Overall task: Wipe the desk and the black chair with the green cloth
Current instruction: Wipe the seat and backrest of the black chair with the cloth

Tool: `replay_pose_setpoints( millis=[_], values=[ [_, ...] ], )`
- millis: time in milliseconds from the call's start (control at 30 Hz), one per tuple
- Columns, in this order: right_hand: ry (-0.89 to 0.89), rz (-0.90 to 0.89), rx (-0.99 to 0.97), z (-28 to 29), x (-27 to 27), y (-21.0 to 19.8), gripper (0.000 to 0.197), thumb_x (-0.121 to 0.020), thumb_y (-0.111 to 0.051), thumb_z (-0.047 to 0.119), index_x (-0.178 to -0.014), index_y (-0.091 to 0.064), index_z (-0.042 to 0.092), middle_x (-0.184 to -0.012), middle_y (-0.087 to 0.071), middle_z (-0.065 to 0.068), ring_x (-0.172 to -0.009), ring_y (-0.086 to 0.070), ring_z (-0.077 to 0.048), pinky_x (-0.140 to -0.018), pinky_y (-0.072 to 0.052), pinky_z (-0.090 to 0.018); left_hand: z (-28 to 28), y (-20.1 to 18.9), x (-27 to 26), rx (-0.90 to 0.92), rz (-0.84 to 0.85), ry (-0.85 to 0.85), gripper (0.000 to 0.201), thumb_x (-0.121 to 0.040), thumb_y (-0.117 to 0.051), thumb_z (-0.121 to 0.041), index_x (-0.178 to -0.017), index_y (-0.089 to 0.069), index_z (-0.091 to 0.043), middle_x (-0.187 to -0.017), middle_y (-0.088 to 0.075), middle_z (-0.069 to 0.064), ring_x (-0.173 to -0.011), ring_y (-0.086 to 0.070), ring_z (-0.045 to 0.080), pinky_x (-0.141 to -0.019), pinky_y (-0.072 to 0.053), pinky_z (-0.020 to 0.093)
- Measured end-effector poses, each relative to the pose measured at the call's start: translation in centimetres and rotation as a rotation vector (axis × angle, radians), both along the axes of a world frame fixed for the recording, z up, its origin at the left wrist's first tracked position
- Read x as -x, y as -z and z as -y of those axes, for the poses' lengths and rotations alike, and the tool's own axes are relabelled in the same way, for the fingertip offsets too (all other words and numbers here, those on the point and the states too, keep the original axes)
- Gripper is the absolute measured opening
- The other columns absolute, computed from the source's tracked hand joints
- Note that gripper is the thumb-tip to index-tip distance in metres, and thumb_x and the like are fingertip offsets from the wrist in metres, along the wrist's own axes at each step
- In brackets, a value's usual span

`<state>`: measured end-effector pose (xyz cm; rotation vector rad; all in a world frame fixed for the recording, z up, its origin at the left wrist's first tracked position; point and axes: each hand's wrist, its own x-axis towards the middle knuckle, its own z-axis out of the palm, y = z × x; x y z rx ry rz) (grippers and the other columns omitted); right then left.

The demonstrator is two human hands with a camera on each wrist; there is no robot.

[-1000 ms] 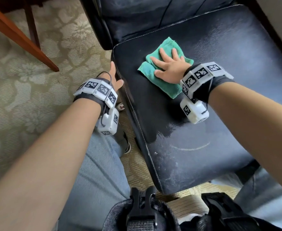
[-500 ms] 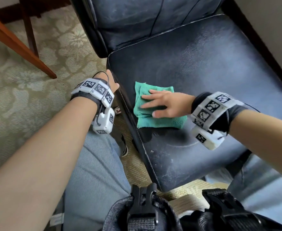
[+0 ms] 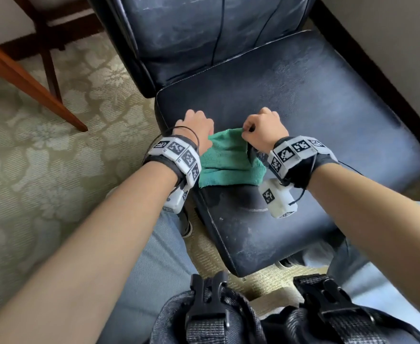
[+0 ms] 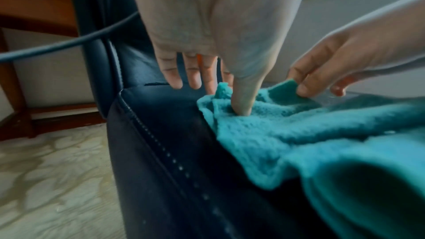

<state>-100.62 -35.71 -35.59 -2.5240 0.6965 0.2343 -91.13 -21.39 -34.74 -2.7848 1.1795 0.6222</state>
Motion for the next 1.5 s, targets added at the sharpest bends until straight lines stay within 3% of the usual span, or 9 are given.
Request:
replay_pose_setpoints(
  millis=[267,567,667,800,933,1100,1267,1400,1500],
  values=[
    [0.119,0.273,-0.184,1.6,-2.4,-5.1,0.010,-0.086,-0.056,0.013,-0.091,-0.060,0.021,-0.093,-0.056,0.000,-0.091,-0.051,-0.016,-0.077,-0.039,-0.022,-0.3,-3.6,-1.5,0.338,-0.040,-0.280,0.010,-0.088,-0.057,-0.029,-0.095,-0.051,-0.025,-0.108,-0.051,0.007,-0.100,-0.048,0.032,-0.084,-0.036,0.032],
    [0.237,0.632,-0.331,3.5,-1.1,-14.5,0.019,-0.071,-0.059,0.018,-0.059,-0.047,0.027,-0.061,-0.051,0.012,-0.060,-0.048,-0.005,-0.069,-0.041,-0.022,0.7,-13.7,-1.1,0.855,0.034,-0.211,0.014,-0.077,-0.068,-0.015,-0.090,-0.065,-0.010,-0.079,-0.056,-0.005,-0.074,-0.048,0.012,-0.072,-0.037,0.021],
    [0.228,0.613,-0.362,3.0,1.0,-14.8,0.017,-0.069,-0.059,0.016,-0.058,-0.050,0.024,-0.059,-0.054,0.009,-0.059,-0.053,-0.009,-0.068,-0.045,-0.029,-0.3,-14.4,0.5,0.816,-0.003,-0.126,0.009,-0.077,-0.068,-0.012,-0.085,-0.062,-0.014,-0.076,-0.056,-0.006,-0.069,-0.049,0.012,-0.067,-0.036,0.018],
    [0.095,0.396,-0.346,1.7,5.0,-13.6,0.021,-0.081,-0.059,0.004,-0.066,-0.054,0.018,-0.049,-0.055,0.011,-0.044,-0.052,0.001,-0.048,-0.039,-0.009,-2.3,-12.8,2.5,0.620,-0.144,0.018,0.017,-0.074,-0.072,-0.008,-0.078,-0.060,-0.020,-0.072,-0.054,-0.014,-0.067,-0.049,0.002,-0.062,-0.036,0.014],
    [-0.045,0.076,-0.390,0.5,8.8,-10.0,0.020,-0.082,-0.063,0.005,-0.066,-0.059,0.018,-0.056,-0.059,0.005,-0.054,-0.057,-0.011,-0.057,-0.042,-0.024,-4.6,-9.2,4.8,0.411,-0.256,0.121,0.021,-0.070,-0.076,-0.007,-0.076,-0.062,-0.022,-0.072,-0.055,-0.019,-0.069,-0.052,-0.004,-0.062,-0.034,0.002],
    [-0.242,-0.212,-0.370,-1.6,11.4,-6.7,0.024,-0.084,-0.064,0.009,-0.069,-0.056,0.025,-0.064,-0.059,0.007,-0.060,-0.055,-0.011,-0.067,-0.044,-0.021,-6.0,-5.6,6.8,0.235,-0.413,0.237,0.017,-0.072,-0.075,-0.006,-0.078,-0.066,-0.018,-0.071,-0.056,-0.019,-0.065,-0.051,-0.015,-0.062,-0.035,0.002],
    [-0.251,-0.222,-0.335,-1.3,10.4,-6.0,0.022,-0.083,-0.063,0.011,-0.068,-0.056,0.026,-0.066,-0.063,0.001,-0.056,-0.054,-0.006,-0.071,-0.045,-0.024,-5.4,-5.3,6.0,0.200,-0.438,0.261,0.016,-0.074,-0.074,-0.006,-0.077,-0.066,-0.019,-0.072,-0.057,-0.020,-0.064,-0.051,-0.003,-0.060,-0.035,0.004],
    [-0.035,-0.020,-0.311,0.6,7.8,-5.6,0.021,-0.082,-0.061,0.009,-0.066,-0.056,0.022,-0.072,-0.065,-0.008,-0.045,-0.055,-0.001,-0.065,-0.050,-0.025,-3.5,-5.3,4.0,0.426,-0.309,0.025,0.014,-0.077,-0.072,-0.005,-0.089,-0.070,-0.010,-0.074,-0.057,-0.015,-0.055,-0.045,-0.001,-0.056,-0.033,0.005],
    [0.195,0.161,-0.308,2.2,5.4,-5.0,0.009,-0.085,-0.057,0.012,-0.079,-0.057,0.018,-0.085,-0.064,-0.007,-0.060,-0.060,0.001,-0.070,-0.049,-0.029,-1.5,-4.9,2.4,0.594,-0.282,-0.207,0.030,-0.081,-0.067,-0.007,-0.111,-0.061,-0.011,-0.107,-0.062,0.003,-0.073,-0.054,0.004,-0.067,-0.037,0.009]
  ],
)
